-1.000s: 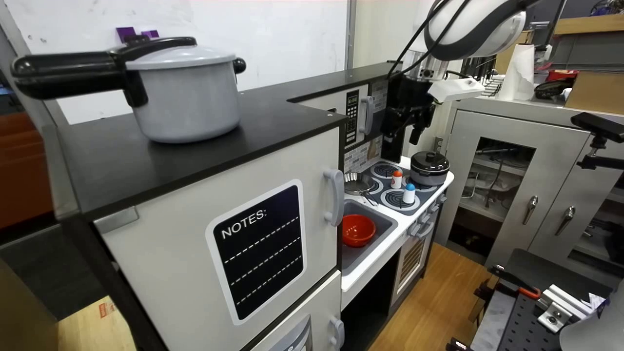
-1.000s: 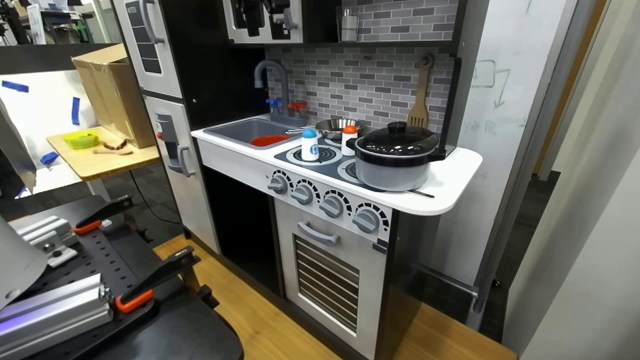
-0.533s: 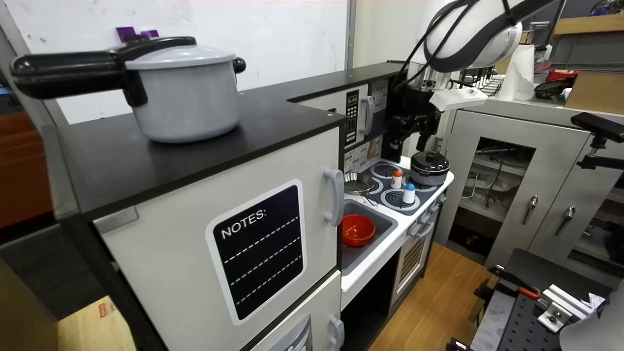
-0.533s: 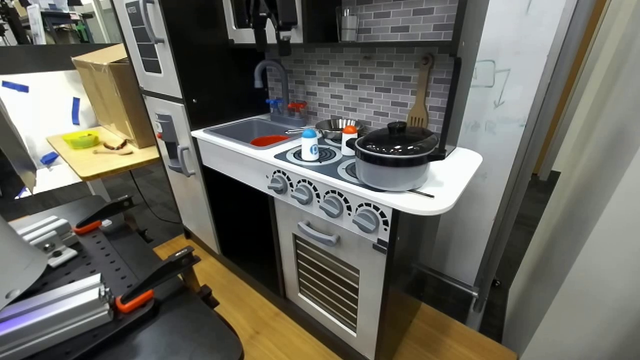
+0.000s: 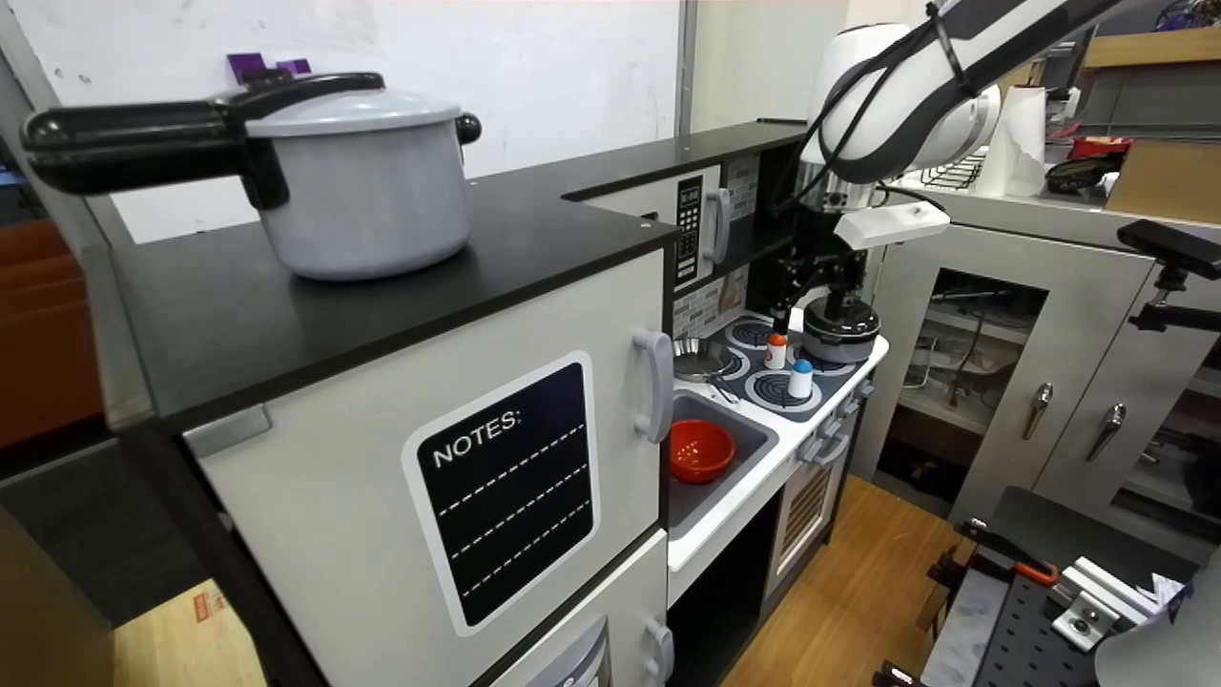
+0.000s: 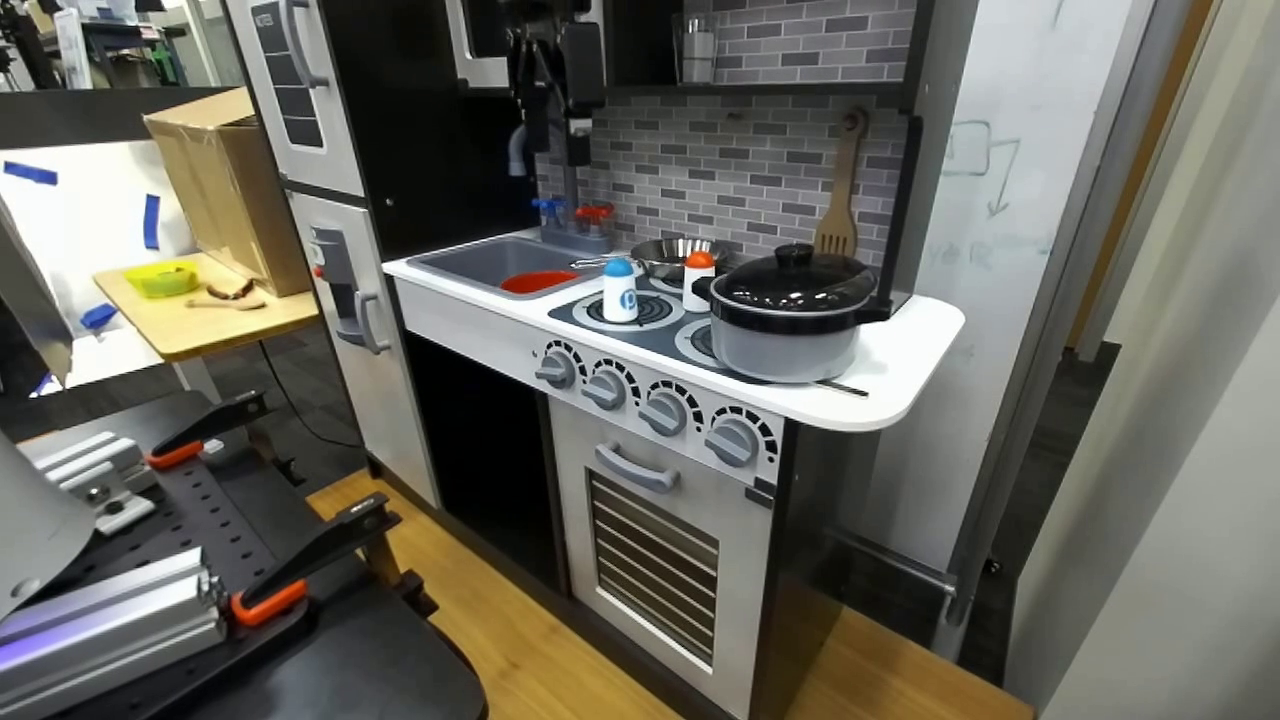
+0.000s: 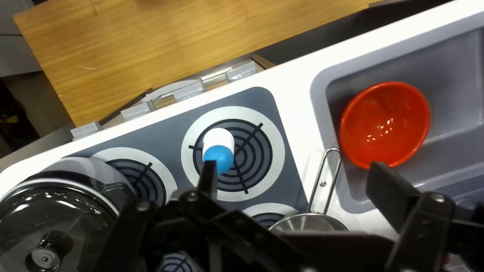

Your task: Put the blue and white salt shaker on the shelf above the stove

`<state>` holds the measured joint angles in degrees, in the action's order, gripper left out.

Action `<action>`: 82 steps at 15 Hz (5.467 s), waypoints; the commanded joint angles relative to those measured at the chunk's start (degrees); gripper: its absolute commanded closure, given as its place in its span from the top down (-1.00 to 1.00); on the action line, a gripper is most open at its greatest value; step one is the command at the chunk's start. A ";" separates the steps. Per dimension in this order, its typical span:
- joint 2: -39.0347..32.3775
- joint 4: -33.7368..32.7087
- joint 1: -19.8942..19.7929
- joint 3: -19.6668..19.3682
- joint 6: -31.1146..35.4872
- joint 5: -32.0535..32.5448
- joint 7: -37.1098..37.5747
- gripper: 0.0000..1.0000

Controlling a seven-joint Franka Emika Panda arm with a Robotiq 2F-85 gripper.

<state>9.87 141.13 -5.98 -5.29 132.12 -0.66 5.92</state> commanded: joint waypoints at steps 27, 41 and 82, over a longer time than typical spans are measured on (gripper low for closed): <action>-7.66 -0.82 -1.77 -3.52 7.79 2.99 0.69 1.00; -14.41 -4.73 -1.00 -2.81 8.70 0.29 -1.68 1.00; -18.56 -5.37 -2.09 -3.22 7.97 -7.90 -0.84 0.84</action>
<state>-7.96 136.81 -7.22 -8.69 140.67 -7.18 5.73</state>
